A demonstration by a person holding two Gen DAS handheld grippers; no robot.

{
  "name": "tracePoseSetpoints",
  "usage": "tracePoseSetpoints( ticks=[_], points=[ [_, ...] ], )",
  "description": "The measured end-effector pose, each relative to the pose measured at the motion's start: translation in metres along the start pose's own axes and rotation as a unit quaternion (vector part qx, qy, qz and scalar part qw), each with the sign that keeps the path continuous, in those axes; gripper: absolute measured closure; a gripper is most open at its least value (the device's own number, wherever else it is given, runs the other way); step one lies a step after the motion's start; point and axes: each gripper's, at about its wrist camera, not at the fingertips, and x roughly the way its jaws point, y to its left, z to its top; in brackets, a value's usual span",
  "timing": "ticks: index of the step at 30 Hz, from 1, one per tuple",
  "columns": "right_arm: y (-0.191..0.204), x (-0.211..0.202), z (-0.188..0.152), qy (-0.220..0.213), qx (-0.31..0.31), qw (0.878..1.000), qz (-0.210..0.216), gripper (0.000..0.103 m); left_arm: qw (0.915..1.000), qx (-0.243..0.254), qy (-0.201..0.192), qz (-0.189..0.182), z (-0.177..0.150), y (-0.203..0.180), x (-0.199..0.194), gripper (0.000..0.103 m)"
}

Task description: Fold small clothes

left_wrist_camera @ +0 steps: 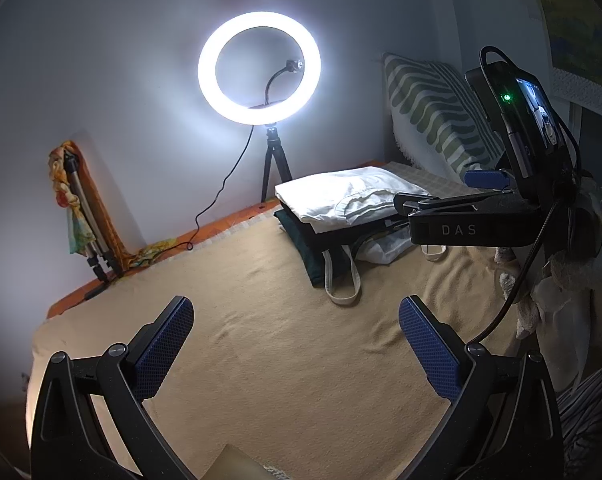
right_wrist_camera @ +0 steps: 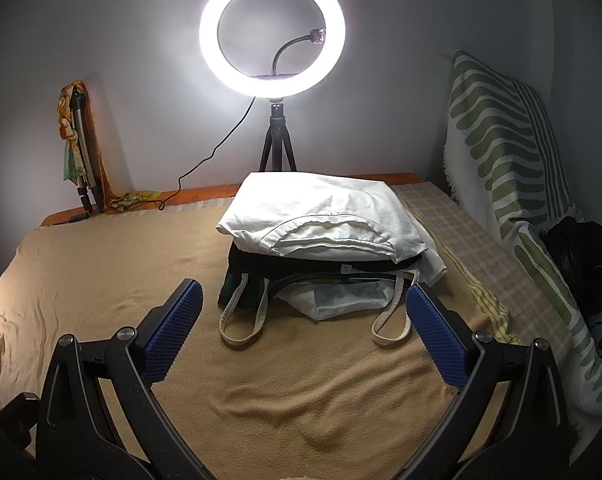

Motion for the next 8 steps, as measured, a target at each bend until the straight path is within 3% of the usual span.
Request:
tracePoseSetpoints(
  ticks=[8],
  points=[
    [0.0011,0.0007,0.0006,-0.001,-0.003,1.0,-0.004,0.0,0.9997,0.009,-0.02,0.007,0.0003,-0.0004,-0.0073,0.001]
  ],
)
